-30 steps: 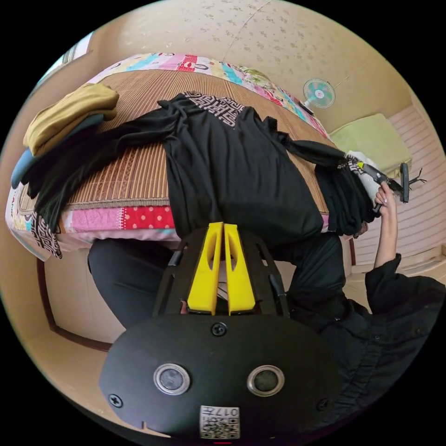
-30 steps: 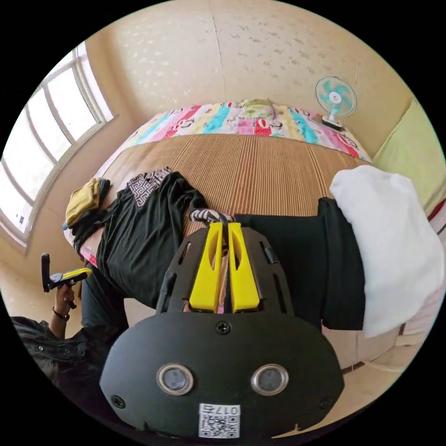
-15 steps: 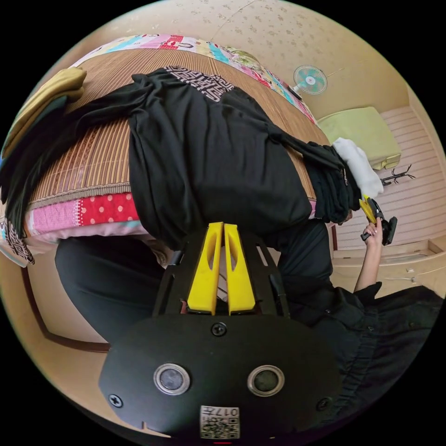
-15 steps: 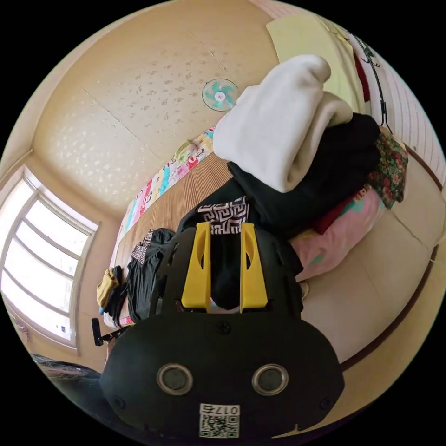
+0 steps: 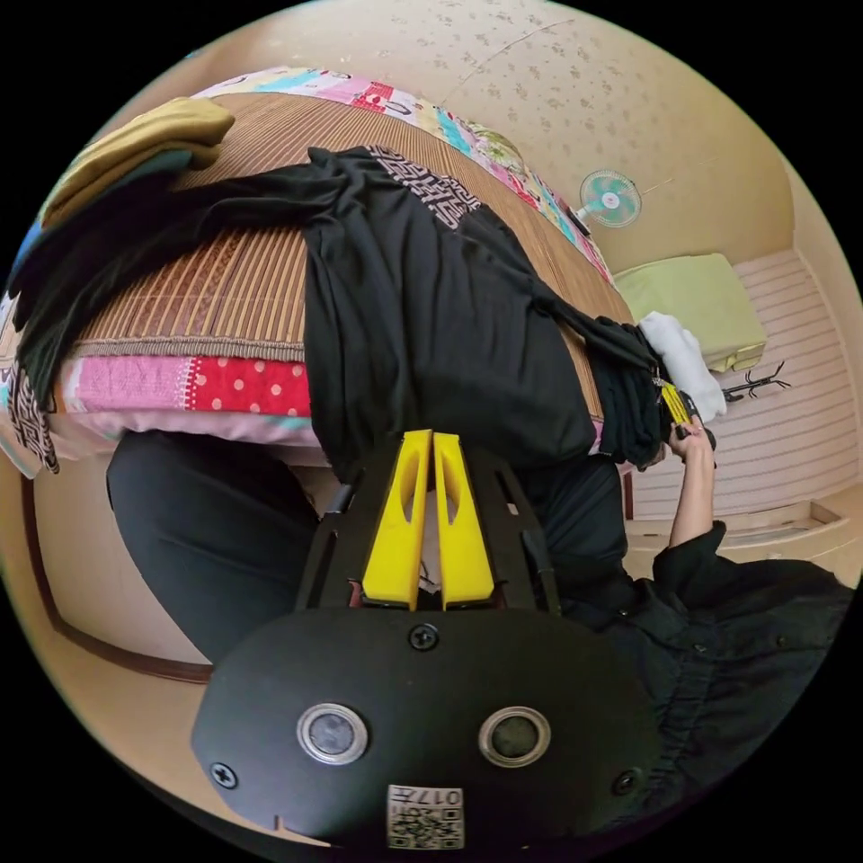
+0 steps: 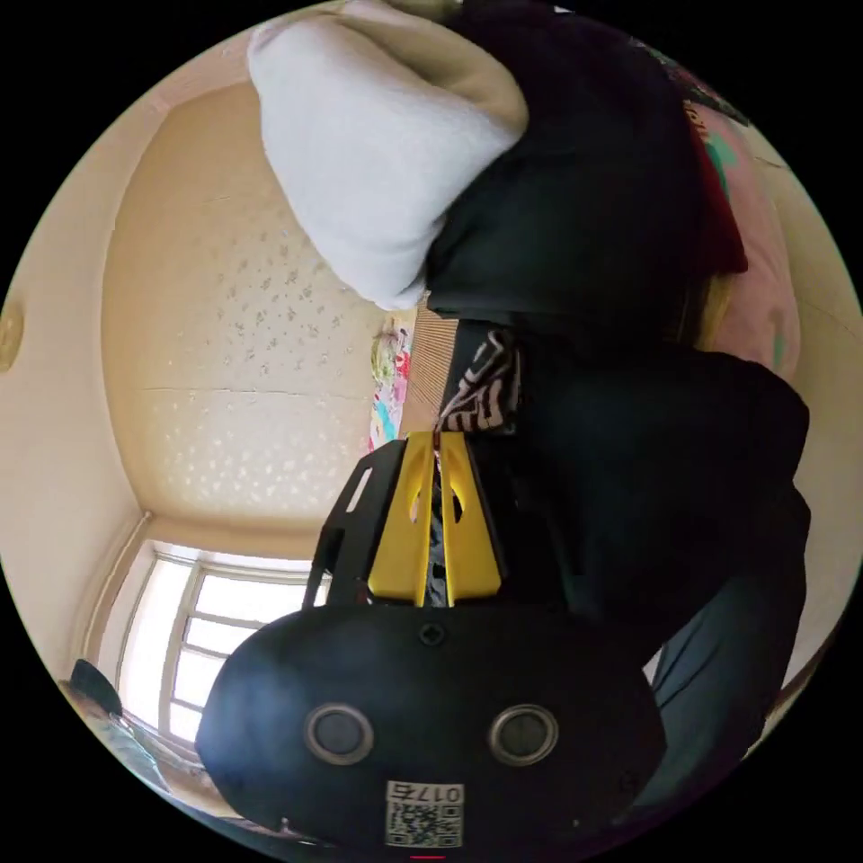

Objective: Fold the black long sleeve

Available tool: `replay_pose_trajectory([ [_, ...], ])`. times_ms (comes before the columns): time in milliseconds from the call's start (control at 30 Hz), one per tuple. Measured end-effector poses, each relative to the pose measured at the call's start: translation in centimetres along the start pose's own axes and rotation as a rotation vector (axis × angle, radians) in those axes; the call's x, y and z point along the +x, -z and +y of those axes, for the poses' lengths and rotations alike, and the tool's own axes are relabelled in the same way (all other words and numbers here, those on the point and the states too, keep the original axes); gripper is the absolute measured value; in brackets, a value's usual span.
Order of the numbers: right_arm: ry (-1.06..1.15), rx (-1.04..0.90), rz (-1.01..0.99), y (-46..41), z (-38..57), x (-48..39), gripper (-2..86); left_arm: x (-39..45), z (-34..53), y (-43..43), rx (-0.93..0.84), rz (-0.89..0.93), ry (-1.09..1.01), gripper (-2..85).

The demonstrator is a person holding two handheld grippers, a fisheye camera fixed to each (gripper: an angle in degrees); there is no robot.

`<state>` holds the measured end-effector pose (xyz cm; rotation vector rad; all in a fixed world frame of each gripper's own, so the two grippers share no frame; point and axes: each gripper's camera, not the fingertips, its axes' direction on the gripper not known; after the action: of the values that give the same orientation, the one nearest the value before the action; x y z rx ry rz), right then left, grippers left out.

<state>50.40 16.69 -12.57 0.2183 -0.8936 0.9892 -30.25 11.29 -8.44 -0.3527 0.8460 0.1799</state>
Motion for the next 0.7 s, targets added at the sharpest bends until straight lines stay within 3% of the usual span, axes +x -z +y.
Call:
replay_pose_trajectory([
  [67, 0.198, -0.026, -0.075, -0.5, 0.7, -5.8, 1.9, -1.3, 0.2, 1.2, 0.013, 0.013, 0.012, -0.8],
  [200, 0.273, 0.038, 0.128, -0.6, 1.0, -9.3, 1.2, -4.1, 0.9, 4.0, 0.078, 0.057, 0.037, 0.1],
  [267, 0.255, 0.114, 0.335, -0.1, 0.2, -6.3, 1.2, -5.1, 1.2, 4.8, 0.108, 0.097, 0.04, 1.1],
  [333, 0.047, 0.058, 0.589, 0.1, -1.3, 0.6, 1.1, -6.3, 1.4, 5.3, 0.118, 0.135, 0.053, 2.9],
  [367, -0.029, 0.024, 0.592, 0.2, -1.4, 2.3, 1.1, -6.6, 1.3, 5.4, 0.116, 0.141, 0.059, 3.4],
  [400, -0.151, -0.007, 0.488, 0.8, -0.8, 4.7, 1.1, -7.1, 1.3, 5.7, 0.111, 0.147, 0.067, 3.8],
  [467, -0.142, 0.077, 0.302, 1.4, 1.1, 4.4, 1.1, -8.0, 1.3, 6.6, 0.124, 0.141, 0.08, 4.6],
  [567, 0.138, 0.065, 0.19, -3.5, 3.1, -2.8, 1.2, -10.2, 1.6, 8.7, 0.195, 0.138, 0.146, 6.6],
  [700, 0.572, -0.277, -0.112, -17.9, 9.2, -14.8, 1.7, -15.3, 2.6, 12.4, 0.338, 0.222, 0.321, 11.4],
])
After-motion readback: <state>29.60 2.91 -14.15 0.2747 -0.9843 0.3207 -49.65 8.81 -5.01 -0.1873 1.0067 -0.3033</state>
